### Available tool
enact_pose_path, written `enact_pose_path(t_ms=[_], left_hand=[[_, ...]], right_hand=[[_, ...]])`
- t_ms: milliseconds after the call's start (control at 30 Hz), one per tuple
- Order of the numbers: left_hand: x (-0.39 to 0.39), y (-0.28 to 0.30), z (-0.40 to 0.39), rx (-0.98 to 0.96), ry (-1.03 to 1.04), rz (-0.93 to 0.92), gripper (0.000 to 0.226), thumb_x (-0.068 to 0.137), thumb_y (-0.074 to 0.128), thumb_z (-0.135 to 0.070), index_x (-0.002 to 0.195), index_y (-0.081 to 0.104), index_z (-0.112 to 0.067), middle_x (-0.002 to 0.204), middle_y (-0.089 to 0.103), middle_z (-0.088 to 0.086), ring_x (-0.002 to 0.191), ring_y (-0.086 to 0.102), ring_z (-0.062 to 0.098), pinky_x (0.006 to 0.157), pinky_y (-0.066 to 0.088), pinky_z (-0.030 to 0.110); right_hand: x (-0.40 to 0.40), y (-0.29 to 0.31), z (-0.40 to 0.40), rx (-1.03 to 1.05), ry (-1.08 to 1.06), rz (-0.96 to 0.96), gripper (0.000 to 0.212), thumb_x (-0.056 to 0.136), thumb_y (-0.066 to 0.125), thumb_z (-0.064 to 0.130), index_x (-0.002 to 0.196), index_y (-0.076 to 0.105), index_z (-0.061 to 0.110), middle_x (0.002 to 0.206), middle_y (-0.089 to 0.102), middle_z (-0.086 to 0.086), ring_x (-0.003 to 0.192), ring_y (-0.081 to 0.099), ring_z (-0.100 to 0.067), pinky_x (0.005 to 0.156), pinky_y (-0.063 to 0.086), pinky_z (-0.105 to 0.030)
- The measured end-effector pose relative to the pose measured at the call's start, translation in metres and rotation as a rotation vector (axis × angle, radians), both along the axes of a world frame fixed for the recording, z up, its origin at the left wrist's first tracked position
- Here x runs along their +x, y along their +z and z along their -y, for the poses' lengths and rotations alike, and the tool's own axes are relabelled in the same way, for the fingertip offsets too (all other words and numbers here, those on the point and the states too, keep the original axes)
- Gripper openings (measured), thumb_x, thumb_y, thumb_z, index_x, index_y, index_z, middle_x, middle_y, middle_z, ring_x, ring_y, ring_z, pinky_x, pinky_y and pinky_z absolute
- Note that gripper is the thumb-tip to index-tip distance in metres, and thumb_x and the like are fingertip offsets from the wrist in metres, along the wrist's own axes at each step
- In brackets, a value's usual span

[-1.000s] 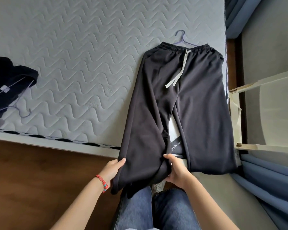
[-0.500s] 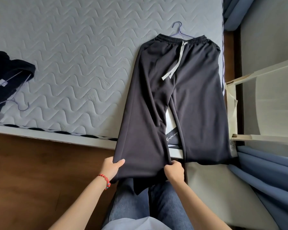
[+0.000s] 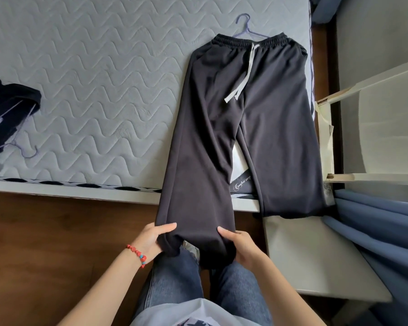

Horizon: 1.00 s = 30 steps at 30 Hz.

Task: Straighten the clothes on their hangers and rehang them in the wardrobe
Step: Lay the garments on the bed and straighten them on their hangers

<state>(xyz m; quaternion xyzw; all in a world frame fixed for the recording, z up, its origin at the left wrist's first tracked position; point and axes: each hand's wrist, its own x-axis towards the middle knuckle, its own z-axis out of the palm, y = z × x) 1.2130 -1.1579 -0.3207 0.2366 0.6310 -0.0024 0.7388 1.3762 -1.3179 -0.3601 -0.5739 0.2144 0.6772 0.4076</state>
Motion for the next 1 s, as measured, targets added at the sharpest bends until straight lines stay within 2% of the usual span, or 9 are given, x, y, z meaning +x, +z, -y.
enact_pose_path(t_ms=[100, 200, 267, 400, 567, 667, 733, 900, 1000], left_hand=[[-0.006, -0.004, -0.002, 0.177, -0.218, -0.186, 0.017, 0.079, 0.062, 0.006, 0.094, 0.062, -0.001, 0.100, 0.065, 0.014, 0.096, 0.060, 0.029, 0.090, 0.046, 0.036], [-0.007, -0.020, -0.003, 0.268, -0.451, -0.288, 0.011, 0.084, 0.060, 0.001, 0.087, 0.056, -0.009, 0.101, 0.060, 0.014, 0.086, 0.059, 0.026, 0.078, 0.048, 0.033], [-0.010, -0.032, 0.000, 0.278, -0.562, -0.405, 0.019, 0.084, 0.060, -0.005, 0.101, 0.052, -0.006, 0.098, 0.059, 0.015, 0.088, 0.060, 0.030, 0.077, 0.049, 0.036], [-0.016, -0.033, 0.011, 0.429, -0.984, -0.593, 0.038, 0.086, 0.058, -0.016, 0.122, 0.050, -0.009, 0.115, 0.060, 0.011, 0.116, 0.052, 0.029, 0.097, 0.039, 0.028], [-0.017, -0.021, 0.007, 0.526, -0.996, -0.471, 0.028, 0.089, 0.054, -0.020, 0.115, 0.057, -0.011, 0.120, 0.058, 0.010, 0.112, 0.054, 0.023, 0.094, 0.039, 0.026], [-0.031, -0.012, -0.007, 0.597, -1.002, -0.431, 0.027, 0.090, 0.053, -0.021, 0.116, 0.058, -0.013, 0.120, 0.056, 0.009, 0.111, 0.054, 0.021, 0.094, 0.039, 0.025], [-0.047, -0.008, -0.022, 0.628, -0.995, -0.438, 0.027, 0.090, 0.053, -0.022, 0.115, 0.058, -0.014, 0.120, 0.056, 0.007, 0.111, 0.055, 0.021, 0.096, 0.041, 0.027], [-0.108, 0.000, -0.065, 0.668, -0.918, -0.460, 0.024, 0.089, 0.054, -0.022, 0.111, 0.060, -0.016, 0.117, 0.056, 0.005, 0.109, 0.055, 0.020, 0.097, 0.043, 0.032], [-0.151, -0.001, -0.090, 0.671, -0.879, -0.452, 0.024, 0.089, 0.054, -0.017, 0.112, 0.060, -0.012, 0.116, 0.056, 0.007, 0.109, 0.053, 0.021, 0.097, 0.041, 0.027]], right_hand=[[0.005, 0.001, 0.007, -0.031, -0.040, 0.244, 0.011, 0.081, 0.069, 0.012, 0.082, 0.066, 0.002, 0.079, 0.068, -0.011, 0.069, 0.061, -0.021, 0.058, 0.050, -0.025], [0.012, -0.005, 0.015, -0.096, 0.123, 0.528, 0.020, 0.083, 0.068, 0.017, 0.067, 0.057, 0.009, 0.070, 0.057, -0.005, 0.070, 0.050, -0.019, 0.060, 0.038, -0.026], [0.016, -0.009, 0.019, -0.196, 0.348, 0.639, 0.010, 0.084, 0.065, 0.022, 0.082, 0.064, 0.012, 0.081, 0.063, -0.003, 0.084, 0.059, -0.021, 0.069, 0.041, -0.028], [0.021, -0.011, 0.022, -0.267, 0.696, 0.541, 0.040, 0.086, 0.061, 0.022, 0.120, 0.057, 0.002, 0.121, 0.062, -0.011, 0.115, 0.056, -0.027, 0.090, 0.043, -0.029], [0.024, 0.000, 0.004, -0.278, 0.708, 0.562, 0.033, 0.088, 0.057, 0.021, 0.111, 0.062, -0.001, 0.113, 0.066, -0.016, 0.110, 0.059, -0.030, 0.091, 0.045, -0.031], [0.018, 0.005, -0.017, -0.220, 0.658, 0.601, 0.013, 0.085, 0.058, 0.020, 0.076, 0.064, 0.015, 0.087, 0.066, -0.011, 0.092, 0.065, -0.029, 0.089, 0.050, -0.035], [0.011, 0.004, -0.031, -0.192, 0.648, 0.618, 0.020, 0.083, 0.059, 0.018, 0.063, 0.061, 0.017, 0.078, 0.064, -0.011, 0.082, 0.063, -0.028, 0.087, 0.052, -0.041], [-0.023, 0.009, -0.082, -0.166, 0.694, 0.664, 0.023, 0.084, 0.059, 0.014, 0.062, 0.059, 0.022, 0.071, 0.063, -0.007, 0.076, 0.058, -0.025, 0.084, 0.052, -0.044], [-0.054, 0.022, -0.121, -0.175, 0.698, 0.670, 0.018, 0.087, 0.056, 0.012, 0.070, 0.060, 0.016, 0.063, 0.060, -0.002, 0.062, 0.056, -0.020, 0.059, 0.052, -0.029]])
